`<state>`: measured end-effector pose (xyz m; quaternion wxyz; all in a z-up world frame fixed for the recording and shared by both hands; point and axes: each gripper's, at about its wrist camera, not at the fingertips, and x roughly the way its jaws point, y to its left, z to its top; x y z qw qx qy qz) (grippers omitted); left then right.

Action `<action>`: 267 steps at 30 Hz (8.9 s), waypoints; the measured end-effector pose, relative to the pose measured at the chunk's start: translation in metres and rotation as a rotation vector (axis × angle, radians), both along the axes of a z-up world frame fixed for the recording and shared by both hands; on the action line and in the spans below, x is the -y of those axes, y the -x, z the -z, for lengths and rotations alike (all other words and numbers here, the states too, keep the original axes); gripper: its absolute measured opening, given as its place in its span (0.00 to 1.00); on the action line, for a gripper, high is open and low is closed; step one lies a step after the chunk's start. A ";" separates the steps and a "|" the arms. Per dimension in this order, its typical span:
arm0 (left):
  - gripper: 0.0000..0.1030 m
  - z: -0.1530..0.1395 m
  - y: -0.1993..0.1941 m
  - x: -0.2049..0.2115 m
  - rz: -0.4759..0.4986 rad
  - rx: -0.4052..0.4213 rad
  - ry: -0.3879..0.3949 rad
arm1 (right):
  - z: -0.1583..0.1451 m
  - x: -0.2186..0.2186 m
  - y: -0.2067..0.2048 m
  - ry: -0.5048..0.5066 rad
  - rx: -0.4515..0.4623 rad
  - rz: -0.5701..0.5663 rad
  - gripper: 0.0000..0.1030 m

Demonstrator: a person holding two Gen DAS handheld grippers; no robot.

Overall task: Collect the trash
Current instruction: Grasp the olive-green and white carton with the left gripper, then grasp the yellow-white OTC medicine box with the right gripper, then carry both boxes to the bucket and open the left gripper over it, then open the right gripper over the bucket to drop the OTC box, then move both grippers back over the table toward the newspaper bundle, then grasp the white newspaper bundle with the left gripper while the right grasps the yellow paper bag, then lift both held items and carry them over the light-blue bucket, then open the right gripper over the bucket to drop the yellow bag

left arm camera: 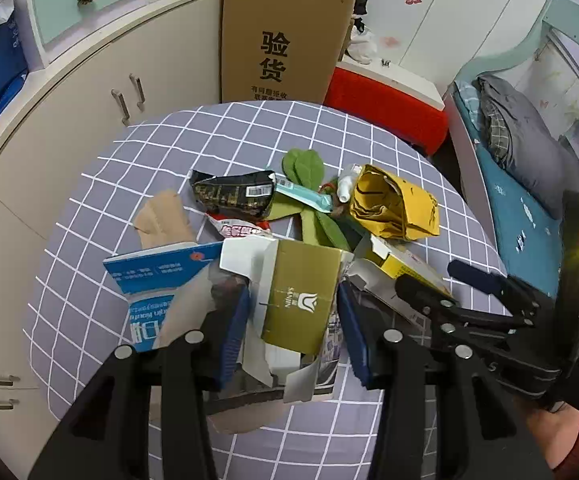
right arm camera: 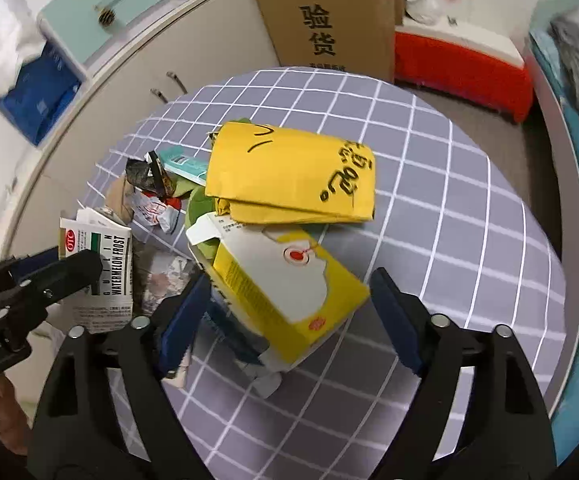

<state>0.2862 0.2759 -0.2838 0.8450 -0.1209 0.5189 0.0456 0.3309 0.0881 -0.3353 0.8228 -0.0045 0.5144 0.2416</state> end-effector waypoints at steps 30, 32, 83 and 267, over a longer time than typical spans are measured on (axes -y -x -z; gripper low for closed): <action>0.43 -0.030 -0.005 0.039 0.087 0.005 0.006 | -0.014 0.053 0.019 -0.172 -0.170 0.017 0.58; 0.43 -0.037 -0.005 0.049 0.115 0.011 0.008 | -0.021 0.064 0.024 -0.181 -0.168 0.049 0.58; 0.75 -0.068 -0.084 0.444 0.532 0.066 0.079 | -0.090 0.467 0.065 -0.258 0.044 0.651 0.59; 0.15 -0.084 -0.065 0.419 0.417 0.070 0.039 | -0.086 0.447 0.043 -0.245 0.022 0.523 0.68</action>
